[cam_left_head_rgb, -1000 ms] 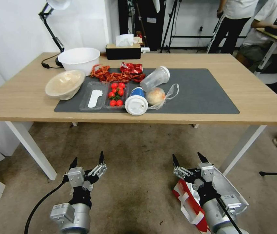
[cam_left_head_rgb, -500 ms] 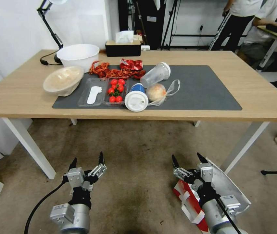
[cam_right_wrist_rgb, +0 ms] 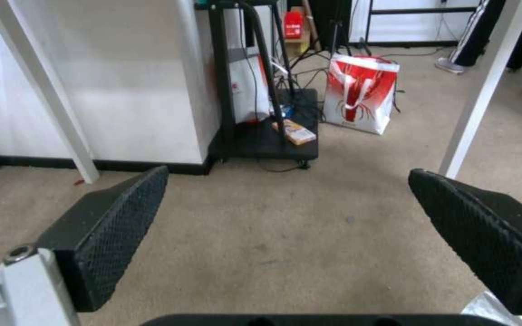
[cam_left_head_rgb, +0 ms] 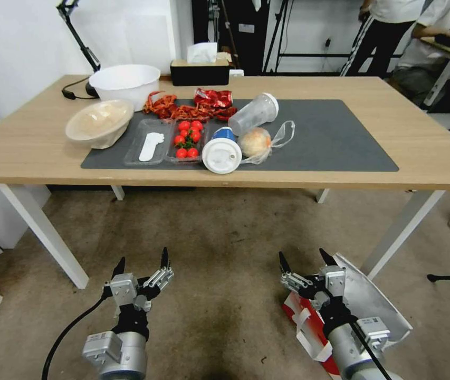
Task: Pick up the food delivery bag from the floor and place it on the table.
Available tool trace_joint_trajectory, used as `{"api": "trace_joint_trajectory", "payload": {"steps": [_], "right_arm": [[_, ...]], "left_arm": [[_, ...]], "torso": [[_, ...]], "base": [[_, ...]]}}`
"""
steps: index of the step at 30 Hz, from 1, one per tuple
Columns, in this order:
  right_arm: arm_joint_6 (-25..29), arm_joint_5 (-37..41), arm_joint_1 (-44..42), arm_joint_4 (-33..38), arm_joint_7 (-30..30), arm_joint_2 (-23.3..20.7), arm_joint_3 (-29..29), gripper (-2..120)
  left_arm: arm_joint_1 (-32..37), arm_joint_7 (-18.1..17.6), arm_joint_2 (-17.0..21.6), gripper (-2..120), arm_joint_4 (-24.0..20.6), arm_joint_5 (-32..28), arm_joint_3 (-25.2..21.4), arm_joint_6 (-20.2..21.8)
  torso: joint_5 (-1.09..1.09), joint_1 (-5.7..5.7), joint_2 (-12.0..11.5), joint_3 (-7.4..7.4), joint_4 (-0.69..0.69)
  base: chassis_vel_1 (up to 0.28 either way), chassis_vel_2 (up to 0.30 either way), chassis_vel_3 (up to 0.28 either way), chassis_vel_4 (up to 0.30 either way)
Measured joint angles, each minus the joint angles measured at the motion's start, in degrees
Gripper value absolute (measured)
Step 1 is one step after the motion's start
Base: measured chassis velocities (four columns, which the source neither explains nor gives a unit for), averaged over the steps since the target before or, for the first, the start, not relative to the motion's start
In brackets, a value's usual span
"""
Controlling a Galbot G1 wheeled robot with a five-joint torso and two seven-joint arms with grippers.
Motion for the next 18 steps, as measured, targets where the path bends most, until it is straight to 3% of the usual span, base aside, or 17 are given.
{"api": "trace_joint_trajectory", "payload": {"steps": [8, 18], "right_arm": [[0.0, 0.0, 0.1, -0.1, 0.0, 0.0, 0.0, 100], [0.0, 0.1, 0.1, -0.3, -0.2, 0.0, 0.2, 100]], "left_arm": [[0.0, 0.0, 0.0, 100, 0.1, 0.0, 0.0, 0.1], [-0.3, 0.0, 0.0, 100, 0.5, 0.0, 0.2, 0.2]], "torso": [[0.00, -0.44, -1.1, -0.71, 0.00], [0.00, -1.51, -4.3, -2.76, 0.00]], "base": [[0.000, 0.000, 0.000, 0.000], [0.000, 0.000, 0.000, 0.000]]}}
